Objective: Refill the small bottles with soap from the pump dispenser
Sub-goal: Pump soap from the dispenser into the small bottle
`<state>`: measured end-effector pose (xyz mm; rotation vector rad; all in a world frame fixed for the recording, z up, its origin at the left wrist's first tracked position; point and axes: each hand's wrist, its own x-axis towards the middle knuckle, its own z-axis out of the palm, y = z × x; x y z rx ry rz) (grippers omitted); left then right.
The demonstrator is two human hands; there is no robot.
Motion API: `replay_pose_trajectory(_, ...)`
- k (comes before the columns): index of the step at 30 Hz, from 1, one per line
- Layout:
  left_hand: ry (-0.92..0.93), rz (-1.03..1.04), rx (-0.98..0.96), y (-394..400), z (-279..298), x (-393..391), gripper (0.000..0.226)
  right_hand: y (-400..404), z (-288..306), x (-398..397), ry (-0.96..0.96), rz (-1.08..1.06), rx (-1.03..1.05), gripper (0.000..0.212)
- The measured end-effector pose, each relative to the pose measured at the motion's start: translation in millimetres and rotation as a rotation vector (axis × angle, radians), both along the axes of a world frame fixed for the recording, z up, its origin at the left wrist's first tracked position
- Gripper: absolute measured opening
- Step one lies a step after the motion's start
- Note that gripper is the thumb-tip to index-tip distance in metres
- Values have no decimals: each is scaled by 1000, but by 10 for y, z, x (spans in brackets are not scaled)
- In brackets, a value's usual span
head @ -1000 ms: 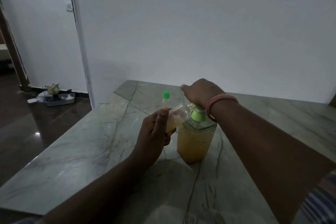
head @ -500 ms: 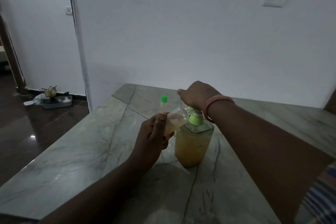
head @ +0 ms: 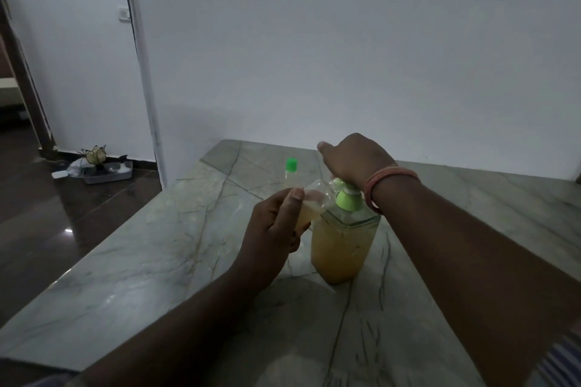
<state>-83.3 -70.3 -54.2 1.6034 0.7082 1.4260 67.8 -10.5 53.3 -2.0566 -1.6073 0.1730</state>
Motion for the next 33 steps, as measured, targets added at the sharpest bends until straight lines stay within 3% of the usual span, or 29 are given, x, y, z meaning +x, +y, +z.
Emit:
replay_pose_trajectory(7, -12, 0, -11, -30, 26, -2, 32, -23, 52, -30, -99, 12, -61, 40)
replay_pose_trajectory(11, -17, 0, 1, -14, 10, -8, 32, 13, 1, -22, -23, 0, 13, 47)
replay_pose_trajectory(16, -22, -2, 1, -12, -7, 0, 34, -8, 13, -20, -83, 16, -72, 39)
replay_pose_trajectory(22, -9, -3, 10, -7, -3, -7, 37, 26, -7, -1, -13, 9, 18, 52)
replay_pose_trajectory(28, -20, -13, -7, -23, 8, -3, 32, -3, 34, -15, -90, 15, -83, 36)
replay_pose_trajectory(33, -8, 3, 2, -13, 6, 1, 35, 51, -1, 7, 6, -8, 16, 54)
